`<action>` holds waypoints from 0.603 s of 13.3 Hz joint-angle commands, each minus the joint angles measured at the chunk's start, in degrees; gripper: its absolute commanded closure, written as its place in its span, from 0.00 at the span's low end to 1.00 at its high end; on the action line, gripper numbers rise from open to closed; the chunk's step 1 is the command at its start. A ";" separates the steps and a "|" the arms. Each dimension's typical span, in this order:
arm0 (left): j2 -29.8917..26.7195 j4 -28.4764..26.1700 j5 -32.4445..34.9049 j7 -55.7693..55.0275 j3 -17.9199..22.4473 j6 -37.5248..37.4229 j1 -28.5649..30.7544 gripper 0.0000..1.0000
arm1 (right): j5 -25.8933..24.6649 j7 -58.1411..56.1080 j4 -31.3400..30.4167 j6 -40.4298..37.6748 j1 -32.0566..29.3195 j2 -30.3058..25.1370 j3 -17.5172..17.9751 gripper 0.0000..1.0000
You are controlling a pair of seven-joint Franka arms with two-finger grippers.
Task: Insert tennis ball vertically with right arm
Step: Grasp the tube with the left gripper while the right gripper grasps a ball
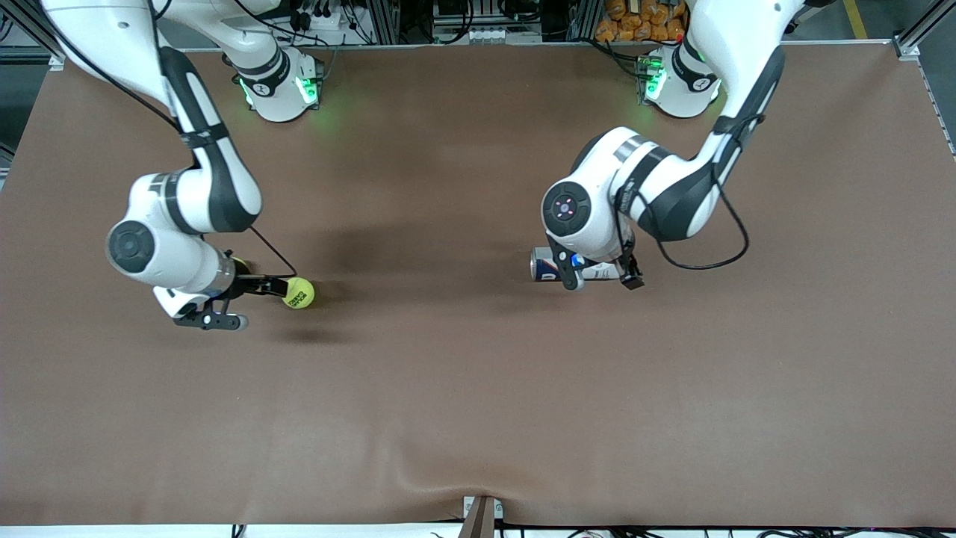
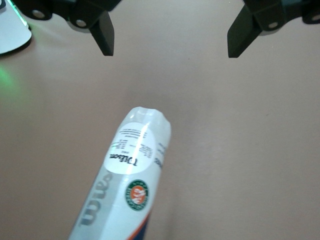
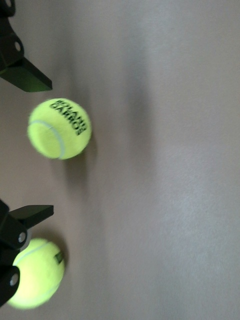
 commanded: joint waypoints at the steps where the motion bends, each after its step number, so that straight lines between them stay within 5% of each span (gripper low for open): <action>1: 0.86 -2.21 4.85 1.63 0.14 0.06 -1.85 0.00 | 0.70 3.70 -6.86 9.32 2.59 -1.90 -0.28 0.00; 8: 2.36 -9.86 8.47 0.84 0.15 9.11 -1.07 0.00 | 0.62 3.88 -6.69 12.59 4.61 2.67 -0.36 0.00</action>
